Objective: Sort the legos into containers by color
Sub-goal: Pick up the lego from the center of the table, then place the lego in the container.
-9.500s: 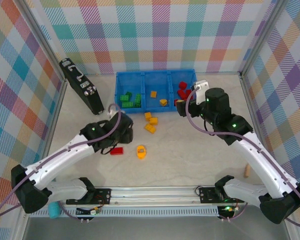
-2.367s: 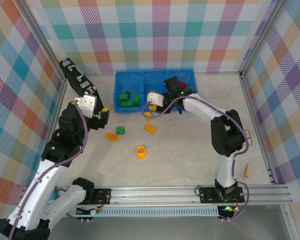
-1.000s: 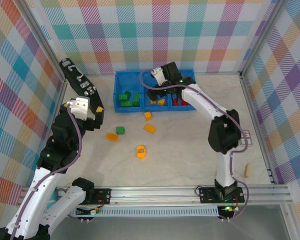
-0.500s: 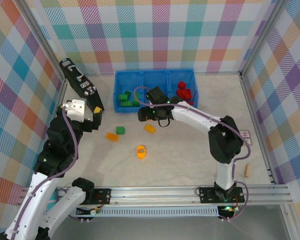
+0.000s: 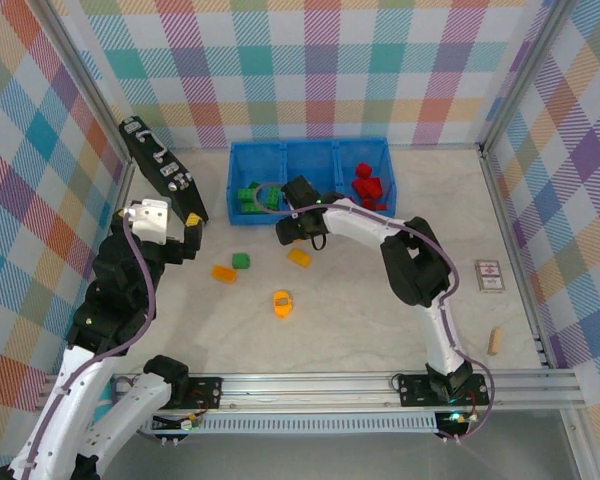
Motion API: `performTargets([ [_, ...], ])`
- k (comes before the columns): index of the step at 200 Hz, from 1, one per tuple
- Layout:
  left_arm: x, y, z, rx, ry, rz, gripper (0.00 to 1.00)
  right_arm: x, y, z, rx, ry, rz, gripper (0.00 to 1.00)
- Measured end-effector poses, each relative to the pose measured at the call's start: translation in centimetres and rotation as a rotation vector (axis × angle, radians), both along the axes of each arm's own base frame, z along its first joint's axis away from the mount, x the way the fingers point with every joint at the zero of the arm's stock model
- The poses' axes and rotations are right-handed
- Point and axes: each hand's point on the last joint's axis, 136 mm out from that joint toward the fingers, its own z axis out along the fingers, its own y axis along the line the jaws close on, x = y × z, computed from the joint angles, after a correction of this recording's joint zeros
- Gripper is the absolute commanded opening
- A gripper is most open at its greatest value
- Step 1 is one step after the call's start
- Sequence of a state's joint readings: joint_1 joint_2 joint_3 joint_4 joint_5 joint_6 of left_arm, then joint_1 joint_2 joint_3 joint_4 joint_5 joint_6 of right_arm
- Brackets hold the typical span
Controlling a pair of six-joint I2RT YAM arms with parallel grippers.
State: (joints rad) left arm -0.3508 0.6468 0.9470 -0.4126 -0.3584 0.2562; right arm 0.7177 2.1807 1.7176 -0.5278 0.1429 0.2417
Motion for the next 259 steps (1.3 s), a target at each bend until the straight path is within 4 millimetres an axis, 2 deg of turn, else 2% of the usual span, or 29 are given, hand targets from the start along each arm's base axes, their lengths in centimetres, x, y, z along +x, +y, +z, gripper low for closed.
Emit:
performTargets([
  [33, 0.4, -0.1, -0.4, 0.009, 0.016, 0.003, 1.00, 0.5, 0.4, -1.3, -0.017, 0.006, 0.015, 0.68],
  [65, 0.5, -0.1, -0.5, 0.011, 0.018, 0.003, 1.00, 0.9, 0.7, -1.5, -0.019, -0.001, 0.027, 0.47],
  [75, 0.5, -0.1, -0.5, 0.011, 0.018, 0.003, 1.00, 0.9, 0.7, -1.5, -0.023, -0.002, 0.033, 0.43],
  [120, 0.4, 0.0, -0.4, 0.012, 0.018, 0.011, 1.00, 0.5, 0.0, -1.2, -0.051, 0.008, 0.055, 0.35],
  [141, 0.4, 0.1, -0.4, 0.013, 0.017, 0.013, 1.00, -0.2, -0.9, 0.2, -0.072, 0.018, 0.089, 0.35],
  [168, 0.5, 0.2, -0.5, 0.018, 0.018, 0.018, 1.00, -0.4, -1.6, 4.7, -0.036, -0.017, 0.130, 0.37],
  [193, 0.6, 0.2, -0.6, 0.021, 0.023, 0.020, 1.00, 2.4, -2.0, 9.9, 0.011, -0.118, 0.130, 0.36],
  [215, 0.7, 0.2, -0.7, 0.027, 0.028, 0.023, 1.00, 5.0, -2.5, 12.7, 0.032, -0.192, 0.117, 0.36],
  [235, 0.7, 0.2, -0.7, 0.036, 0.029, 0.025, 1.00, 7.0, -3.2, 12.7, 0.025, -0.217, 0.101, 0.37],
  [259, 0.8, 0.3, -0.9, 0.042, 0.033, 0.029, 1.00, 9.2, -3.7, 10.3, -0.004, -0.203, 0.097, 0.38],
])
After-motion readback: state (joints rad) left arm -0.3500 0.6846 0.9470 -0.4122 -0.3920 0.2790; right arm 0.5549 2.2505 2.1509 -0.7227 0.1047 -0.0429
